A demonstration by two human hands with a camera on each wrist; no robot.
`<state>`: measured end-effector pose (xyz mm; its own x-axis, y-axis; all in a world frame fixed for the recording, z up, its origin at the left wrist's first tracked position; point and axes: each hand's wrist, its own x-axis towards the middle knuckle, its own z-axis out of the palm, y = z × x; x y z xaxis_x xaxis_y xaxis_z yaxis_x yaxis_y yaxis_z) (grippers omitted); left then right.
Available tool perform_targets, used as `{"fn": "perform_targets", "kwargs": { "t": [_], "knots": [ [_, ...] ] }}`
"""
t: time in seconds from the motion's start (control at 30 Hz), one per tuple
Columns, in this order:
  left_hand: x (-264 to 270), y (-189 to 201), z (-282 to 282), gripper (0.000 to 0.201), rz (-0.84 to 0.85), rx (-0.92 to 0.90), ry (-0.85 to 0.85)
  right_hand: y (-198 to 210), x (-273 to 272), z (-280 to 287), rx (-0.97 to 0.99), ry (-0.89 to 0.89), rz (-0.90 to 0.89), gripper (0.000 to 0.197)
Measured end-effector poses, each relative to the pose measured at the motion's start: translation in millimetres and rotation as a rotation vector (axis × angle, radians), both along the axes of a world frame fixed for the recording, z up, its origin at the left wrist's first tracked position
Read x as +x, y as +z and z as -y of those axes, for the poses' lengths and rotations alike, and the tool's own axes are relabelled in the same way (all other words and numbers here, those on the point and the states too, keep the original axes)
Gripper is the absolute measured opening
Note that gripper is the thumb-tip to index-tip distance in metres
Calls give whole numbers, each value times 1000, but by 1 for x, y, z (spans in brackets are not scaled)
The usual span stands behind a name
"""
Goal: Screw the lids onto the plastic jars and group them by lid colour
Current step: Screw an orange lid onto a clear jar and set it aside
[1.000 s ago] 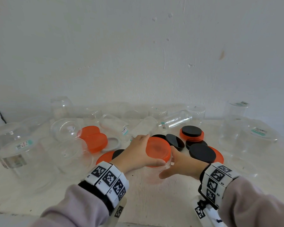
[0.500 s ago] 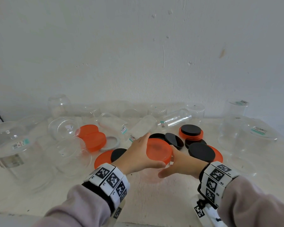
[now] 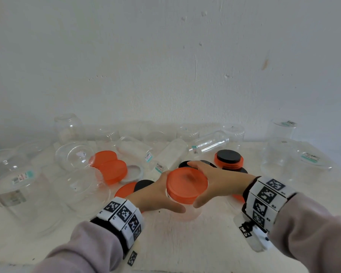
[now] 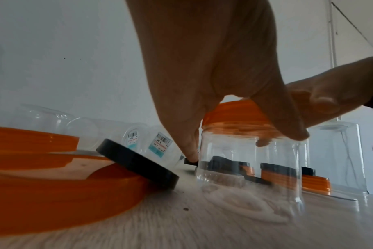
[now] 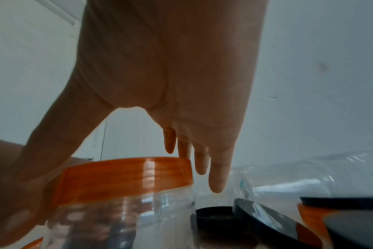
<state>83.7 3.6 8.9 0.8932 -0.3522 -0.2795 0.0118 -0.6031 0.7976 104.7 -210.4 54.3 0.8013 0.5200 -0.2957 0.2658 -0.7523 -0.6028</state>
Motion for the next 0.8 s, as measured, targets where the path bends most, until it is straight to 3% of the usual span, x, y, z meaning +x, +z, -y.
{"fn": "perform_targets", "kwargs": {
  "t": [0.2,0.47,0.8],
  "knots": [
    [9,-9,-1,108,-19,17,9,12,3,-24,-232,127,90,110],
    [10,-21,-5,104,-5,-40,-11,22,10,-44,-444,155,116,106],
    [12,-28,-10,109,-20,-76,-3,31,11,-53,-524,171,118,106]
  ]
}}
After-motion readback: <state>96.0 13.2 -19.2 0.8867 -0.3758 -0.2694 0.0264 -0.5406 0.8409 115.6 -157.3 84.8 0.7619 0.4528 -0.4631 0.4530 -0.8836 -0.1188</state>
